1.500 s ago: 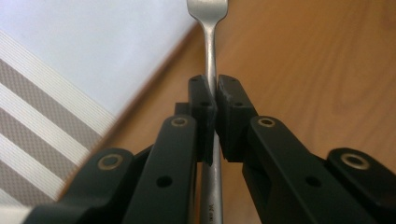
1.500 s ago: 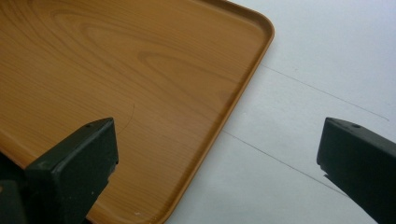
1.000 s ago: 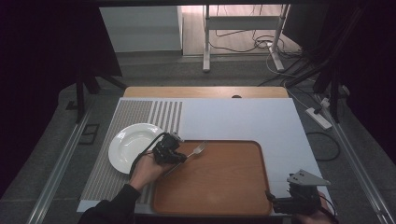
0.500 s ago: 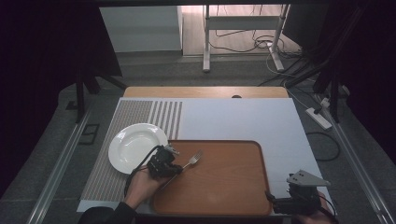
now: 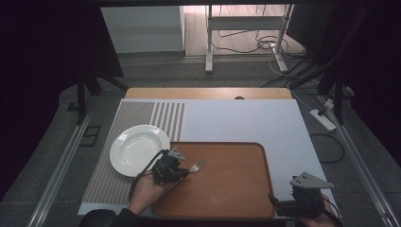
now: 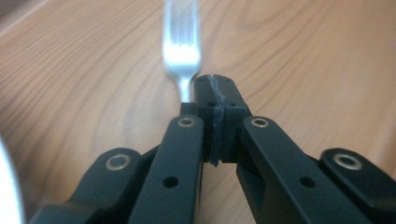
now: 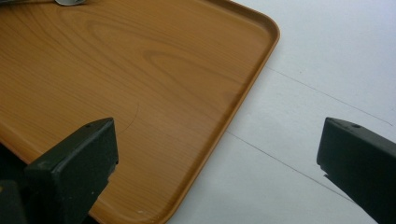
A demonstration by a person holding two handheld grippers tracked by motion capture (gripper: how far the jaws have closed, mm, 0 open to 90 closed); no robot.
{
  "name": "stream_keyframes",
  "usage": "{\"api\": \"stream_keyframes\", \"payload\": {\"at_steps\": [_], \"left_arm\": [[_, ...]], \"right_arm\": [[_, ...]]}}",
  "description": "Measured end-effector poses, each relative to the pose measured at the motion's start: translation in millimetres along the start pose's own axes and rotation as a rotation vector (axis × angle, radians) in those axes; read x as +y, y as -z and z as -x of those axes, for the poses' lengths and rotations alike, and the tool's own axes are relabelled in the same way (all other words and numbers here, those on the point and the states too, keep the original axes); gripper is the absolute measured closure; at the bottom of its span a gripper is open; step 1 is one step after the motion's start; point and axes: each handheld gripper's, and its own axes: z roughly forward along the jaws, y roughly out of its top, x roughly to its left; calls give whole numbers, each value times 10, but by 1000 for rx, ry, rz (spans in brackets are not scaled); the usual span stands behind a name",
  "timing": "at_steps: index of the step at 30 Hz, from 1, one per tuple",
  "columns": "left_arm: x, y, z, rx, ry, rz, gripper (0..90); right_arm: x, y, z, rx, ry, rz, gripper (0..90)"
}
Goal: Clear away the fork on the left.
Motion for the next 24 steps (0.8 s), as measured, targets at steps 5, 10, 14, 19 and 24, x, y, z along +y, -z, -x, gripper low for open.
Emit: {"api": "stream_keyframes", "payload": {"at_steps": [5,10,14,19,24], "left_arm": [[79,-168,50,12,-37,-41,892],[83,-255,-10,26,-17,-63,891],[68,-247,-67,32,4,-56,891],[40,-212,-146,43,26,-58,891],[5,-176,-234,48,53,-58,891]], "right_arm": [[0,0,-2,1,6,-1,0],[-1,0,-1,4,7,-2,0],[-2,2,-3,8,7,-4,0],[-2,2,-5,8,7,-2,0],[-1,2,-4,8,8,-3,0]]}}
